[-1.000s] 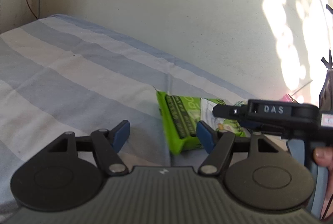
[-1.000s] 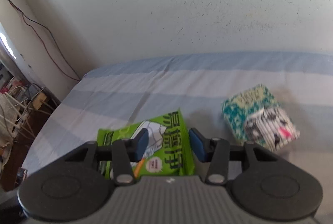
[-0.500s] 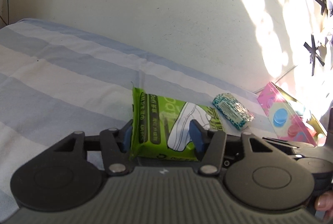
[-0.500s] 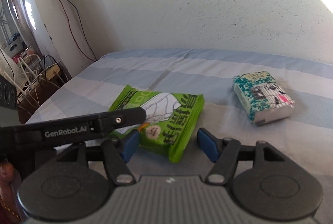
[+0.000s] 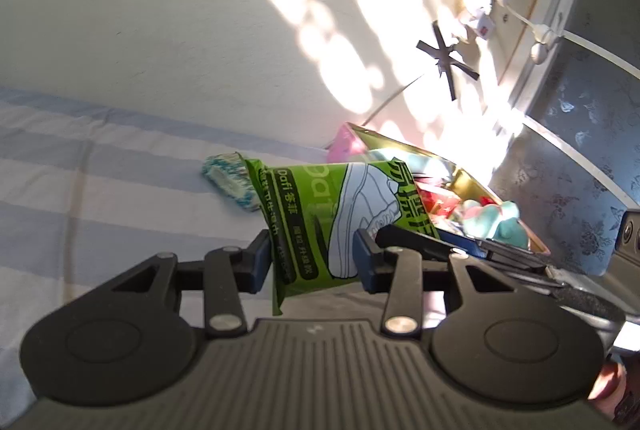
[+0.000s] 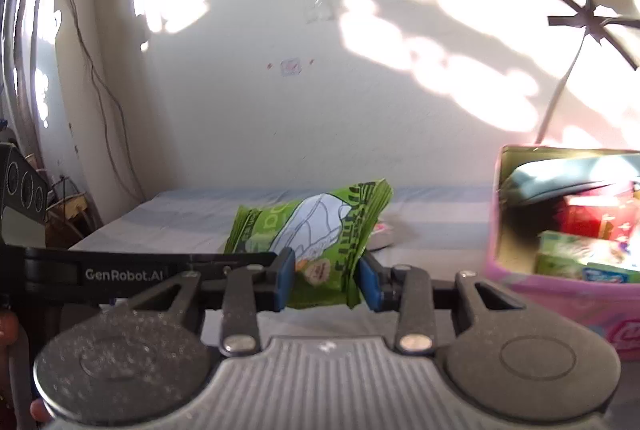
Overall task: Organize objects
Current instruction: 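Lower the green wipes pack into the tin and open both grippers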
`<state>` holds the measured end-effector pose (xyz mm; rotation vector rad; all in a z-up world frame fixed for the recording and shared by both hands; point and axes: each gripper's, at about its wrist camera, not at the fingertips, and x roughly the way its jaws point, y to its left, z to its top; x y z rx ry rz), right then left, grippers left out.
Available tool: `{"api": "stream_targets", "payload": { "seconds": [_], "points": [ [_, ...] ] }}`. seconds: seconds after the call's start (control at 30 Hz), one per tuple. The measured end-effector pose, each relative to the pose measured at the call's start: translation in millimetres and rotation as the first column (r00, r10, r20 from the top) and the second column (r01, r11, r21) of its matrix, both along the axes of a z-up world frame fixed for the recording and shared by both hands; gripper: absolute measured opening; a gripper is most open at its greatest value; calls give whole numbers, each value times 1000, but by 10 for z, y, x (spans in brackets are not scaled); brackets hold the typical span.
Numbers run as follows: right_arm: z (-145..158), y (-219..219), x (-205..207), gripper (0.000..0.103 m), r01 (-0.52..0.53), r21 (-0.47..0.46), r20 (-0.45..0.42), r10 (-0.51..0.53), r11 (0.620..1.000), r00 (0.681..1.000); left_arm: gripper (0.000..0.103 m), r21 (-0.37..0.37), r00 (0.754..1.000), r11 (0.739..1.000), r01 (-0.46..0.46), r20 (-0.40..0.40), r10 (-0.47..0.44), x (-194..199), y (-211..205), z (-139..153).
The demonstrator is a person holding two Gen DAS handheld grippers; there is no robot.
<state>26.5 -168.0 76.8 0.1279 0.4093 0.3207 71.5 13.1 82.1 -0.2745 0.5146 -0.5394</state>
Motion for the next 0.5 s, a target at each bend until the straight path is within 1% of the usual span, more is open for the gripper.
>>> {"api": "stream_targets", "payload": {
  "seconds": [0.1,0.2,0.37,0.5],
  "points": [
    [53,-299,-136,34,69,16,37,-69,997,997,44,15,998,998,59,17,-59,26,-318,103],
    [73,-626,-196,33,134,39,49,-136,990,990,44,43,993,992,115,17,-115,116,-666,156],
    [73,-1213,-150,33,213,110,13,-215,971,976,44,104,986,981,165,5,-166,278,-1248,200],
    [15,-1586,40,32,245,123,-43,-241,962,969,44,157,982,969,189,-33,-186,480,-1630,164]
  ]
}}
